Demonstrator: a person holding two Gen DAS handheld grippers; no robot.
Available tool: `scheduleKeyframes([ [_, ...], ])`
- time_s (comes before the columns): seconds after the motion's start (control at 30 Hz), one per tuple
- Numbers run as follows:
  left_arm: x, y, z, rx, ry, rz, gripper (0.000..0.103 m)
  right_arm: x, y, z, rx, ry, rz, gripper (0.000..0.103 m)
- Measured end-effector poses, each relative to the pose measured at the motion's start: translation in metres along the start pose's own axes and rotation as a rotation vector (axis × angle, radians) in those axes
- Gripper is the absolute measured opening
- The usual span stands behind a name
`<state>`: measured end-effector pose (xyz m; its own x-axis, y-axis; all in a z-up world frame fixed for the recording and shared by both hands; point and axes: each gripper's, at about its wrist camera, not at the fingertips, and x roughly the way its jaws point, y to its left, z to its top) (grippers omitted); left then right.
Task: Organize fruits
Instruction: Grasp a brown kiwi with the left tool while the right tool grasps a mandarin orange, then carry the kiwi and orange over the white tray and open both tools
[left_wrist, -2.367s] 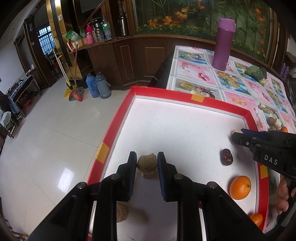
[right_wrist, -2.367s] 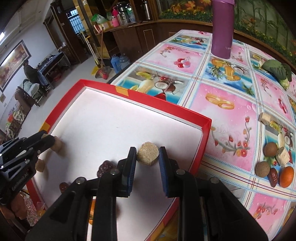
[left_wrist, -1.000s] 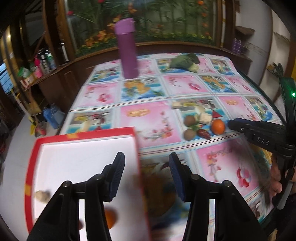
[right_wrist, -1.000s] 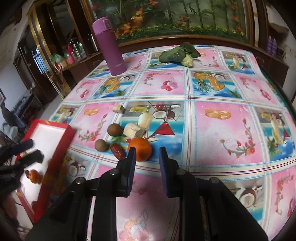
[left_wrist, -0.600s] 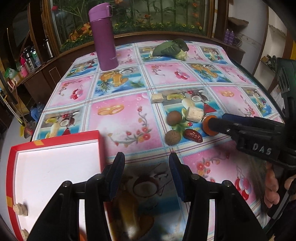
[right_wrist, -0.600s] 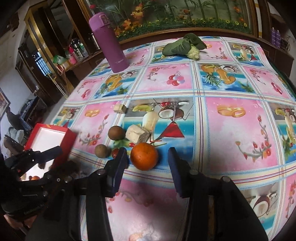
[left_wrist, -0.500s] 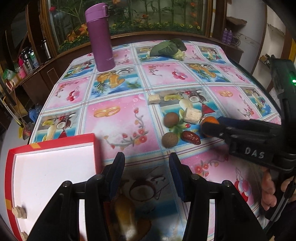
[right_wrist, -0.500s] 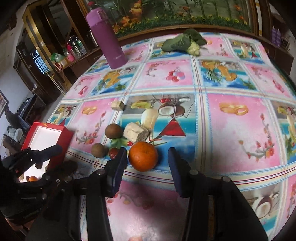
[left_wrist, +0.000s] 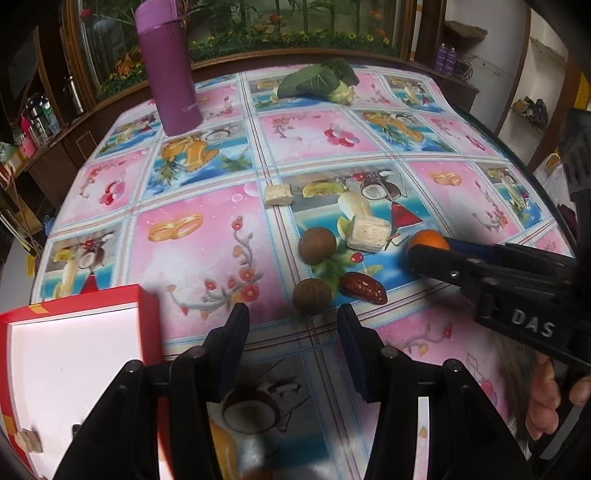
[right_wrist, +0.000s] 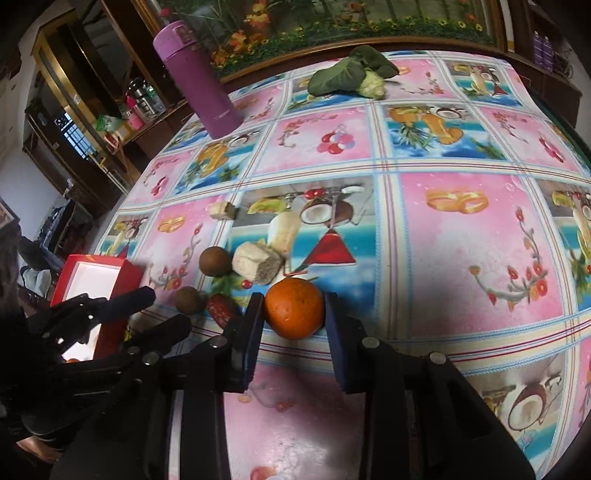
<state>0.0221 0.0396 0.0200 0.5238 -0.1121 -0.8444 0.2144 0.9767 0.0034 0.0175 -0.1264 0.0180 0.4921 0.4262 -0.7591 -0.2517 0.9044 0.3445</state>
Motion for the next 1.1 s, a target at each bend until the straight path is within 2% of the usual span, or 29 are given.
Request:
scheduleKeyframes([
  [0.2,0.012,0.001,0.005,-0.035,0.010,-0.007,0.048,-0.005,-0.001,0.001,0.002,-0.016,-0.001,0.035],
  [0.3,0.013,-0.001,0.006,-0.039,0.002,-0.012,0.037,-0.007,-0.001,0.000,-0.002,-0.021,-0.006,0.035],
  [0.37,0.013,0.001,0.007,-0.047,-0.003,-0.016,0.023,-0.007,-0.002,0.000,0.001,-0.023,-0.004,0.035],
  [0.4,0.013,0.001,0.007,-0.047,-0.005,-0.016,0.021,-0.007,-0.003,0.000,0.001,-0.025,-0.006,0.035],
  [0.6,0.007,0.004,0.004,-0.071,-0.023,-0.018,0.021,-0.008,-0.003,0.000,0.000,-0.037,-0.011,0.035],
  [0.83,-0.045,0.018,-0.012,-0.117,-0.131,0.035,0.021,-0.015,-0.002,-0.004,-0.005,-0.069,-0.004,0.035],
  [1.0,-0.094,0.049,-0.037,-0.175,-0.219,0.094,0.021,-0.019,0.010,-0.011,-0.004,-0.086,0.031,0.035],
  [1.1,-0.119,0.077,-0.058,-0.216,-0.249,0.147,0.021,-0.023,0.031,-0.016,-0.021,-0.091,0.066,0.035],
])
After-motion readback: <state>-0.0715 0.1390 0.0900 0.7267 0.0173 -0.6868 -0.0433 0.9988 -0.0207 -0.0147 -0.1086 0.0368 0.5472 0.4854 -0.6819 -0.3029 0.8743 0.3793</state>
